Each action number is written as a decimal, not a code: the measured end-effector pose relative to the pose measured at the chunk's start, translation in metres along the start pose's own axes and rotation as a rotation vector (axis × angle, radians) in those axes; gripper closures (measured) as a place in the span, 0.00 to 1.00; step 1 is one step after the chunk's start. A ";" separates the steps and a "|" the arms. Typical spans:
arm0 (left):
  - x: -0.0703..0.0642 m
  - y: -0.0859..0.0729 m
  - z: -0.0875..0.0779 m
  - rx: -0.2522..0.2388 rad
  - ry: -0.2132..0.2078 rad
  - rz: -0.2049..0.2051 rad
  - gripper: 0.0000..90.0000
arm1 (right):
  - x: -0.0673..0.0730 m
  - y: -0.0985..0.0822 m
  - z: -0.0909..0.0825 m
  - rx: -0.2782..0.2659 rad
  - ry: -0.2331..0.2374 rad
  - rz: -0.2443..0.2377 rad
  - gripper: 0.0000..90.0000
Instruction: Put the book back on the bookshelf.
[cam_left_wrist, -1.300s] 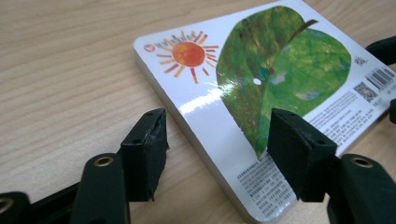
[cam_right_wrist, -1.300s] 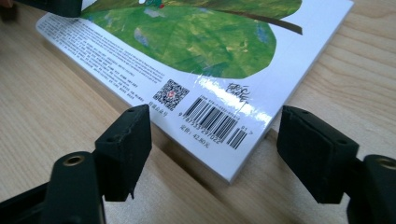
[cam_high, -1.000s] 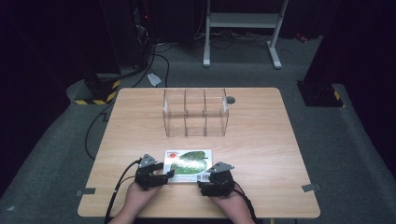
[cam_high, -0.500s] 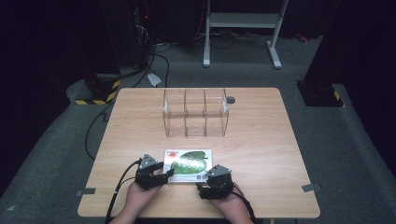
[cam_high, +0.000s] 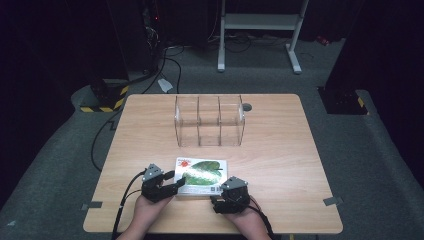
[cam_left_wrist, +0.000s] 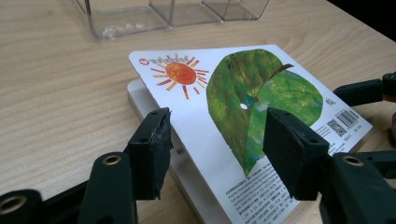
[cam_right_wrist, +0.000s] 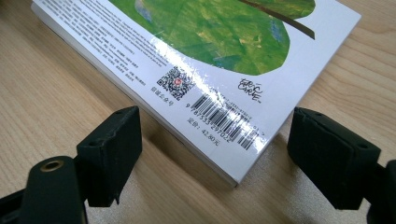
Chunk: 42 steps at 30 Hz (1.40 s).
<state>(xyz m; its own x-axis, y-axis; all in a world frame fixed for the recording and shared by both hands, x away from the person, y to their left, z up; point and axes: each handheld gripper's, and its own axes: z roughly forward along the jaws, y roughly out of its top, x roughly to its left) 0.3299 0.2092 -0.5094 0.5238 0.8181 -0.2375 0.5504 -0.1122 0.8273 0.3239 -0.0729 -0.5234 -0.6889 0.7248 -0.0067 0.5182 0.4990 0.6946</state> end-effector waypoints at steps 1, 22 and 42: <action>0.000 0.001 -0.001 -0.011 -0.004 -0.002 0.47 | 0.000 0.000 0.000 -0.001 -0.001 0.000 0.20; -0.001 0.001 -0.008 -0.091 -0.038 -0.027 0.49 | 0.001 -0.001 0.000 -0.006 -0.012 0.003 0.23; 0.005 -0.003 -0.002 -0.054 -0.023 -0.032 0.44 | -0.006 -0.002 -0.003 -0.044 0.033 0.094 0.38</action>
<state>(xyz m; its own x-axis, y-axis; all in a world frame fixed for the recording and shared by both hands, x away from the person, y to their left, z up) 0.3294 0.2149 -0.5117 0.5216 0.8076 -0.2753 0.5313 -0.0550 0.8454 0.3251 -0.0801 -0.5225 -0.6549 0.7510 0.0835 0.5591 0.4072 0.7222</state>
